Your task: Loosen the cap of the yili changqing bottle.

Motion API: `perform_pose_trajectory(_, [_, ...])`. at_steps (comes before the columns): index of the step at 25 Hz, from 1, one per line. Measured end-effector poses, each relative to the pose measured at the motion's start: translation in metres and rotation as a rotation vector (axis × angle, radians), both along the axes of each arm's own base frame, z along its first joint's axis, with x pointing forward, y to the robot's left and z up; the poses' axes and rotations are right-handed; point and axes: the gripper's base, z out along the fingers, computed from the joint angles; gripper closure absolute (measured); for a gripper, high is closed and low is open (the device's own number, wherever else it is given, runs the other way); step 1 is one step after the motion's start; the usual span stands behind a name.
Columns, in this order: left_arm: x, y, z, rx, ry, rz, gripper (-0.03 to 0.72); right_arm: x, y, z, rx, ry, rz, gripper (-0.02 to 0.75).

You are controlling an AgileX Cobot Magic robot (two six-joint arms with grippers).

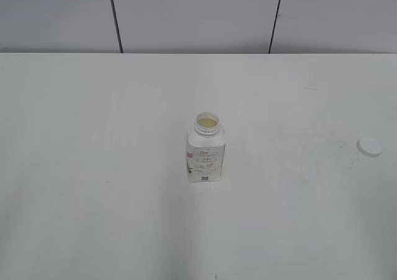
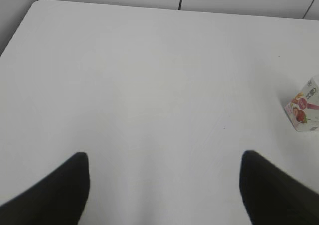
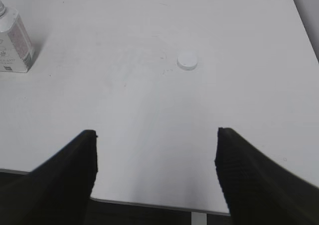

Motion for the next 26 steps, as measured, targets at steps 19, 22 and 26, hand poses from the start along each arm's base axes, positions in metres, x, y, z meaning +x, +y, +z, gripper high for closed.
perform_pose_trajectory(19, [0.0, 0.0, 0.0001, 0.0, -0.001, 0.001, 0.131, 0.0001, 0.0, 0.0002, 0.0, -0.002, 0.0, 0.156])
perform_pose_trajectory(22, [0.0, 0.0, 0.0001, 0.0, -0.001, 0.001, 0.136, 0.0001, 0.0, 0.0002, 0.0, -0.002, 0.0, 0.156])
perform_pose_trajectory(26, [0.0, 0.0, 0.0001, 0.0, -0.001, 0.001, 0.138, 0.0001, 0.0, 0.0003, 0.0, -0.003, 0.0, 0.156])
